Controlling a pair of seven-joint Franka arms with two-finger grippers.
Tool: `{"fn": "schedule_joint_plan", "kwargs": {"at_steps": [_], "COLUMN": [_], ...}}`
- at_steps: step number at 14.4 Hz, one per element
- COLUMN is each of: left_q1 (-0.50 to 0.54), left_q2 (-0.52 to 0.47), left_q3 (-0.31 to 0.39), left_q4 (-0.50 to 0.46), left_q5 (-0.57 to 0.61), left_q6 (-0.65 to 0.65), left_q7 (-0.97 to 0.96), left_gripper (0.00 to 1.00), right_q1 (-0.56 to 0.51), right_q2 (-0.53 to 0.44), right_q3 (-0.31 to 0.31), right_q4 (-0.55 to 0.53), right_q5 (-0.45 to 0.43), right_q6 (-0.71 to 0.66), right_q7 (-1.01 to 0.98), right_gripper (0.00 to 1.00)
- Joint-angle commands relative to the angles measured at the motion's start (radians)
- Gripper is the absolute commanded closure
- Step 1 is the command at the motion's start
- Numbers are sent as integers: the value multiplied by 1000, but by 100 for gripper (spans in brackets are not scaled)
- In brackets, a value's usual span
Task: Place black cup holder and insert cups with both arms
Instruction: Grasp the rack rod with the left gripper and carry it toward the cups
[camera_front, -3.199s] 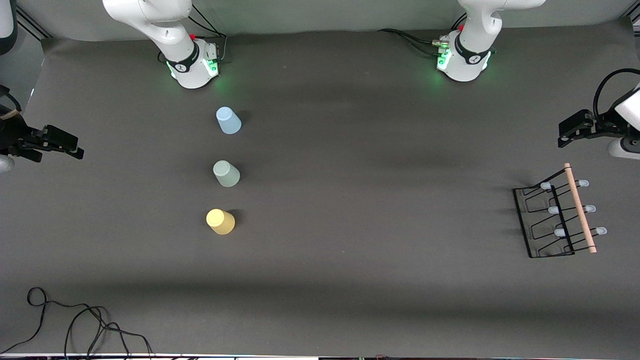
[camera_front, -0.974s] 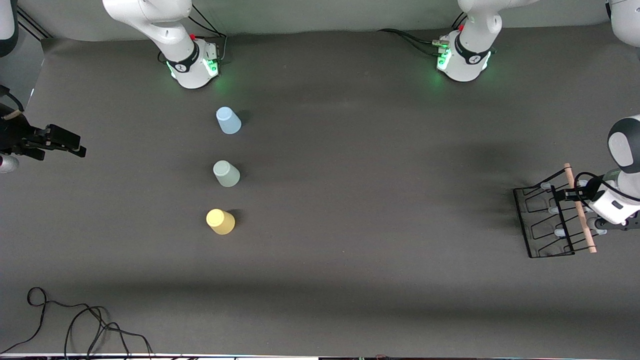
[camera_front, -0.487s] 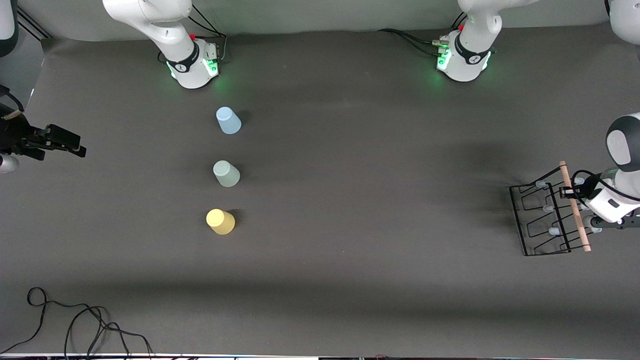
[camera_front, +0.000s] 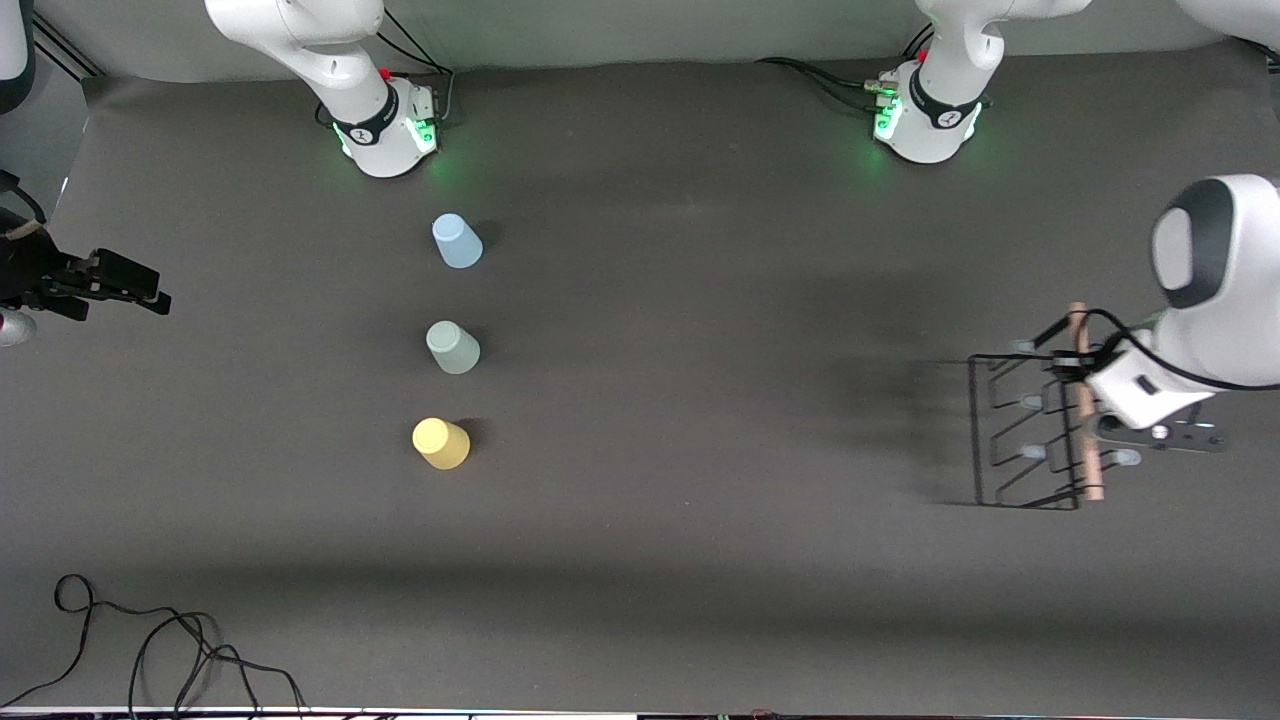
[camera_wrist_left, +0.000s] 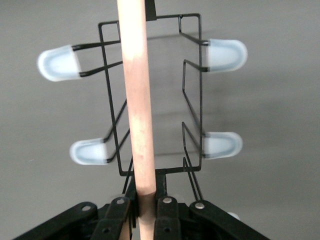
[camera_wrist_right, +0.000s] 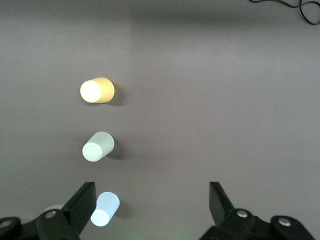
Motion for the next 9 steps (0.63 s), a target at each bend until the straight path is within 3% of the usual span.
{"fn": "schedule_joint_plan", "kwargs": {"at_steps": [1,6,9], "left_q1": [-120,-374,-470], "left_q2": [-7,39,72], "left_q3": [1,-5,-37], "left_q4": [17,19,49], "left_q5": [-55,-69,-81], "left_q6": [-18,29,138], "left_q7": [-84,-366,-572], "left_gripper": [100,100,100], "right_q1": [-3,-6,-5], "right_q2": [2,2,2], "right_q3": [-3,-6,-6], "right_q4": [15,13,13], "right_q5": [7,8,8], "right_q6": [-17,-18,-18], "right_q7": [-11,-11,-11], "right_gripper": [0,0,0]}}
